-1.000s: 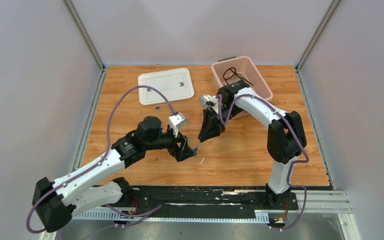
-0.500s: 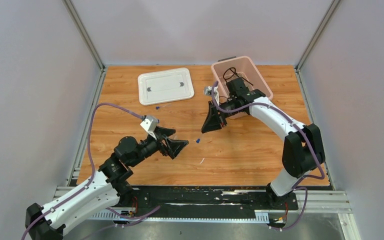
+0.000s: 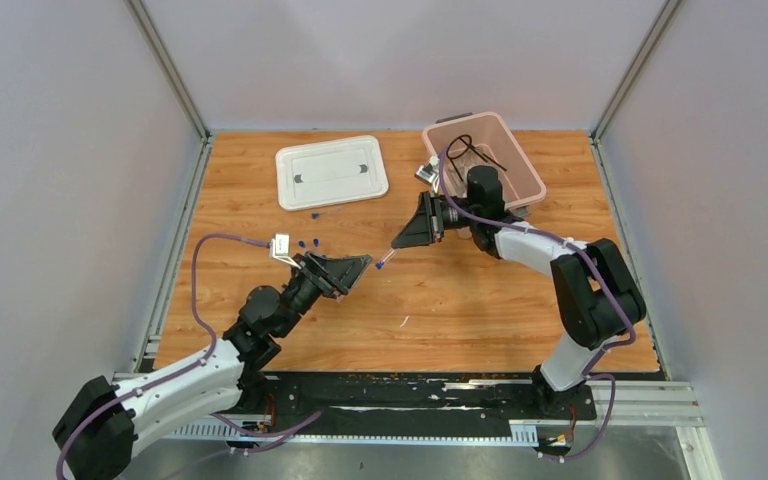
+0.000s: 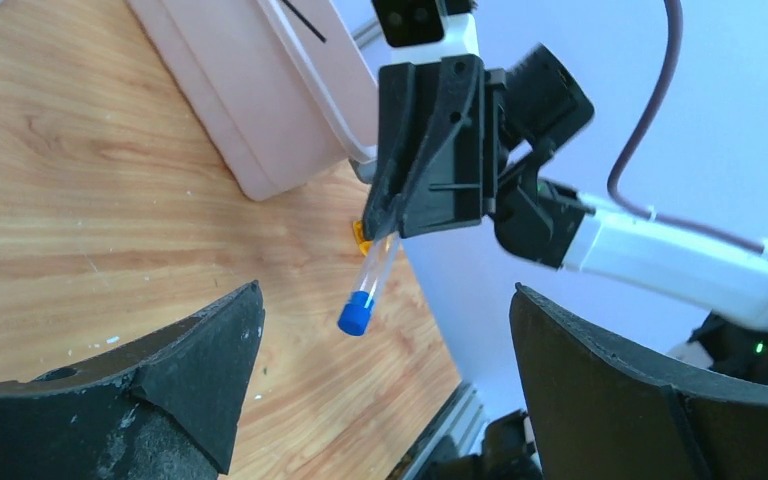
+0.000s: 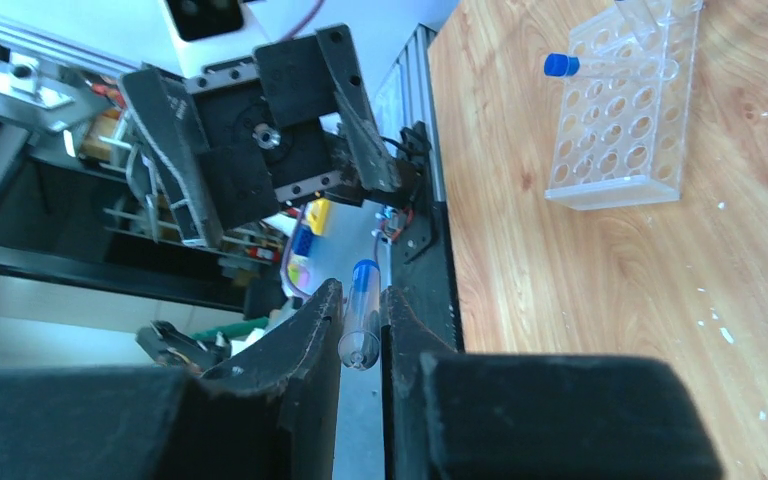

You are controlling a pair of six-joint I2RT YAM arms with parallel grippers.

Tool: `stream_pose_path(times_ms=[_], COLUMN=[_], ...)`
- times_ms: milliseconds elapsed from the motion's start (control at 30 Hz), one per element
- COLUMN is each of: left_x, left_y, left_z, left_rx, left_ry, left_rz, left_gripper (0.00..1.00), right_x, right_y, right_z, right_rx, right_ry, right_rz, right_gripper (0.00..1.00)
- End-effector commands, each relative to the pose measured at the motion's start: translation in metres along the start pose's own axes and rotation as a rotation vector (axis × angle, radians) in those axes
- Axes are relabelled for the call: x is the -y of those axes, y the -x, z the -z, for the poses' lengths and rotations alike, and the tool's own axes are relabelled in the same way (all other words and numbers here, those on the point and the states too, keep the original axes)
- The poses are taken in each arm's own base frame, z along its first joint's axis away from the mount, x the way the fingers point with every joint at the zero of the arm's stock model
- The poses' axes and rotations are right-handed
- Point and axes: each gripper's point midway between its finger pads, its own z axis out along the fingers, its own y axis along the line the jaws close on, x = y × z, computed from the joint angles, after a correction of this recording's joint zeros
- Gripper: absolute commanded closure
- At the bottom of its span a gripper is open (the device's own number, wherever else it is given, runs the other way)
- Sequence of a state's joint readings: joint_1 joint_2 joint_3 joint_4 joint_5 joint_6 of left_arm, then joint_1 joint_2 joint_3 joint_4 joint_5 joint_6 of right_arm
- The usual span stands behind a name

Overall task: Organize the chemistry lab equipment
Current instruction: Pick up the test tube at the center of the board.

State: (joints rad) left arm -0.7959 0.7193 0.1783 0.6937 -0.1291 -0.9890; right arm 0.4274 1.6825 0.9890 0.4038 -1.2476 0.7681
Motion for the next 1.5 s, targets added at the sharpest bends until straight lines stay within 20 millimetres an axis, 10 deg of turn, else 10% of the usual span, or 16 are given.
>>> stream_pose_path(times_ms=[0,400,900,1233,1467], left_x=[0.007,0.011,0.02,0.02,0.021], left_y=[0.025,0.013,0.004,-0.004,-0.009], left_z=[-0.014,-0.042,-0.05,-0.052,-0.054], left_rx=[0.121,0.087,0.055,0.01,-0.013], left_ry=[0.03,0.022,-0.05,-0.034,-0.048], left_rz=[0.201,0.359,0.383,0.356,0.357], left_gripper=[0.04,0.22,0.72,0.52,0.58], right_x=[-0.023,-0.015,-0.003,-0.001,-0.001], right_y=[0.019,0.021,0.023,0.029,0.029], right_z=[-0.001,-0.002,0.002,0.01,0.01], right_rx=[0.064,0.109,0.134,0.173,0.176], right_ry=[0.086,0.083,0.064,0.048,0.048], right_rz=[-0.065,-0.112,-0.134,-0.126,-0.125], right_gripper=[1.0,1.0,1.0,1.0,1.0])
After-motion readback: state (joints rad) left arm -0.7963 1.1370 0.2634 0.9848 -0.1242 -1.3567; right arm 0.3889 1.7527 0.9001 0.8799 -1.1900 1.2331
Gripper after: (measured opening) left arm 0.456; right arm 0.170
